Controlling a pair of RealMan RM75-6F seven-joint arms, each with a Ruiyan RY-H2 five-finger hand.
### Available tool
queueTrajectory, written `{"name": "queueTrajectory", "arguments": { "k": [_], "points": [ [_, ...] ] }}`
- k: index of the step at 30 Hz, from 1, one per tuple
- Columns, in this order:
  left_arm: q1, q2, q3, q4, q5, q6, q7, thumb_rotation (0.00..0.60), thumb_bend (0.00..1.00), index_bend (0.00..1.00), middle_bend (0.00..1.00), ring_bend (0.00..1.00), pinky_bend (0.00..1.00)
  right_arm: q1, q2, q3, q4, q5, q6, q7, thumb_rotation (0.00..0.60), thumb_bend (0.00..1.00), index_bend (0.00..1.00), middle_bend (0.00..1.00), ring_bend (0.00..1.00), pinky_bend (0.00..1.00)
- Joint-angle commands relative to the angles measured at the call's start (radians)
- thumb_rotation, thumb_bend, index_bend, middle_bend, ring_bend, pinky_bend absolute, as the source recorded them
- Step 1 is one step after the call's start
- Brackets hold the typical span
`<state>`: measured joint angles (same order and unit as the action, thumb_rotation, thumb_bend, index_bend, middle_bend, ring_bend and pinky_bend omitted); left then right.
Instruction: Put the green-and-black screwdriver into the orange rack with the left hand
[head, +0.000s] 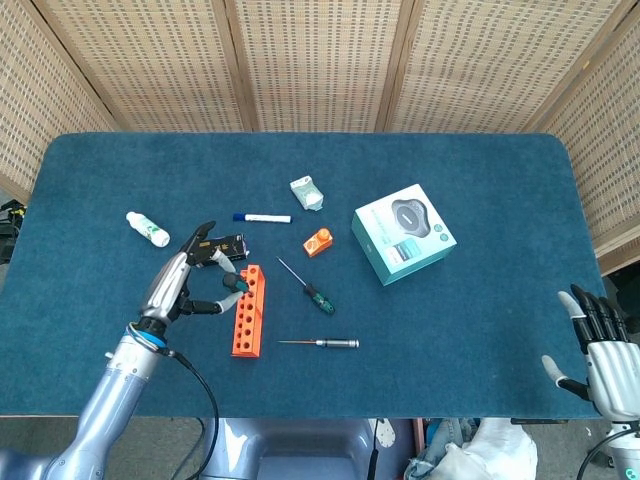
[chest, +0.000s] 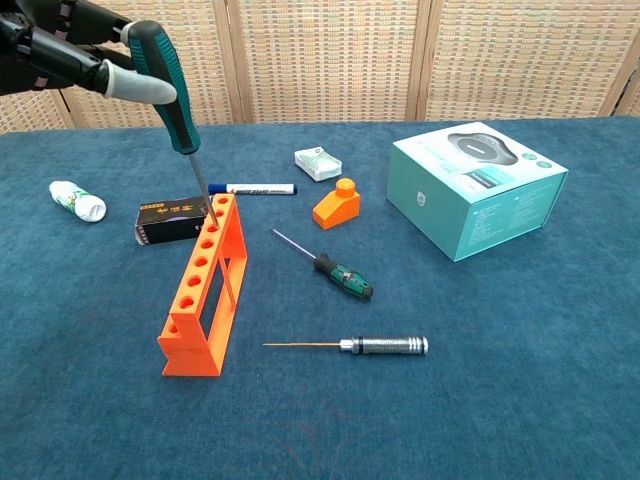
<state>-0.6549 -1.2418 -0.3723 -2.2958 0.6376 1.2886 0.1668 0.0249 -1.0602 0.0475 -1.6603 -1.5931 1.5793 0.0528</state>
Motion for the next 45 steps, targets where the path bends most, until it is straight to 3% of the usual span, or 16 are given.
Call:
{"name": "queueTrajectory", "arguments": {
  "k": [1, 20, 45],
  "points": [
    [-0.002, -0.003, 0.0, 0.005, -0.003, 0.003, -0.002, 0.6, 0.29, 0.59, 0.03, 0.0, 0.0, 0.0, 0.001, 0.0, 0.001, 0.001, 0.0, 0.002, 0.6, 0.26, 0.0, 0.0, 0.0, 0.0],
    [-0.012, -0.02, 0.006, 0.083, -0.087, -0.056, -0.047, 0.6, 0.29, 0.59, 0.03, 0.0, 0.0, 0.0, 0.0, 0.0, 0.0, -0.001, -0.001, -0.001, 0.6, 0.26, 0.0, 0.0, 0.0, 0.0],
    [-0.009, -0.066, 0.05, 0.167, -0.093, -0.078, -0.048, 0.6, 0.29, 0.59, 0.03, 0.0, 0.0, 0.0, 0.001, 0.001, 0.001, 0.001, -0.001, 0.003, 0.6, 0.26, 0.0, 0.0, 0.0, 0.0]
  ]
}}
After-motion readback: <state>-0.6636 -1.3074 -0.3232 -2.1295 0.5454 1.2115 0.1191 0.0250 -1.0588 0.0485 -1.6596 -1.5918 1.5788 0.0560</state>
